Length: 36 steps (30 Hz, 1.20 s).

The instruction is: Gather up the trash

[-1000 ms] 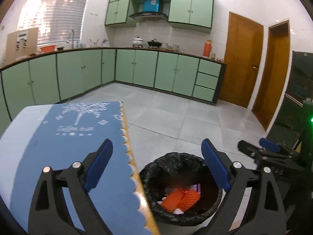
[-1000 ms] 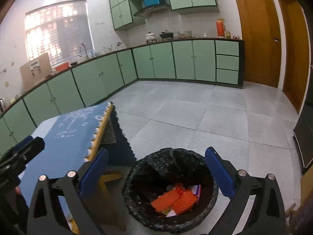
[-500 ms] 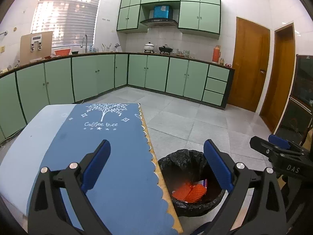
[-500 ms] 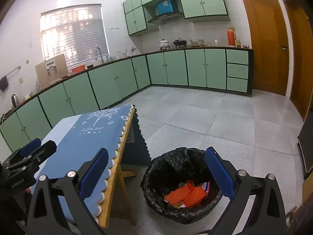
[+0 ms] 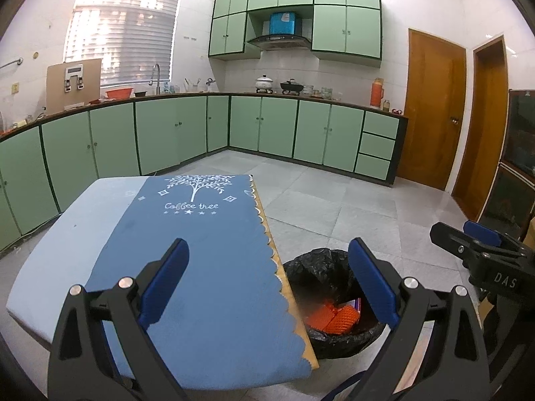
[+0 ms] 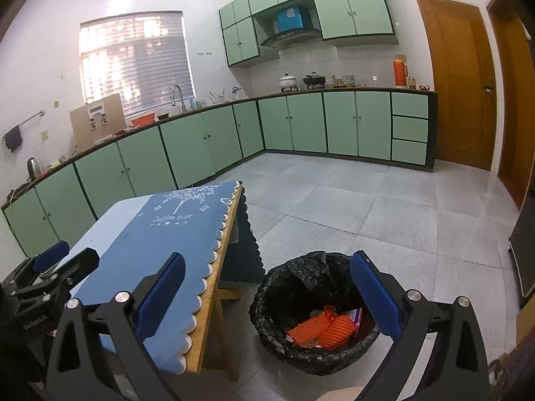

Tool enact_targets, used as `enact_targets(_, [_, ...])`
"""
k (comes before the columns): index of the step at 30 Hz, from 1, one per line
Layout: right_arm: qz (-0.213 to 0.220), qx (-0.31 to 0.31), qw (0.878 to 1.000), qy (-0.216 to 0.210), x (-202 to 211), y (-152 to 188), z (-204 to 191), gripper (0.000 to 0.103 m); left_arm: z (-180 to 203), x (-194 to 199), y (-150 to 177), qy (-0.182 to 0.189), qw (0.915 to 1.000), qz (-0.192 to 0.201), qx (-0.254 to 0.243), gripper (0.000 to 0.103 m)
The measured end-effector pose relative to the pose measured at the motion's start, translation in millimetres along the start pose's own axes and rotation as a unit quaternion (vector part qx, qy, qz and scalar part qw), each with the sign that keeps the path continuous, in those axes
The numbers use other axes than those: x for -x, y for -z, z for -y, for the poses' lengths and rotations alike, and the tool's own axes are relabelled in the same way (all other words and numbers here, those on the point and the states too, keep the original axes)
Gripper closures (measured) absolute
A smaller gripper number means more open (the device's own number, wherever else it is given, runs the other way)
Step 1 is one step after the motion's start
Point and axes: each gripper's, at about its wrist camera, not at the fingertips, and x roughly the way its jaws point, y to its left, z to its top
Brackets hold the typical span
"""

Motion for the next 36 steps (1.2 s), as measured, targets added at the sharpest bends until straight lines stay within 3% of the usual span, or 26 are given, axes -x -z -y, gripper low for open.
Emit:
enact_targets(13, [0.011, 0.022, 1.000, -0.014, 9, 12, -15, 0.006, -4, 19, 9, -0.024, 0.9996, 0.017, 0.000, 0.010])
enact_targets(36, [0.028, 0.028, 0.999, -0.032, 10, 20, -24, 0.006, -4, 30, 16, -0.032, 0.9988, 0.036, -0.002, 0.010])
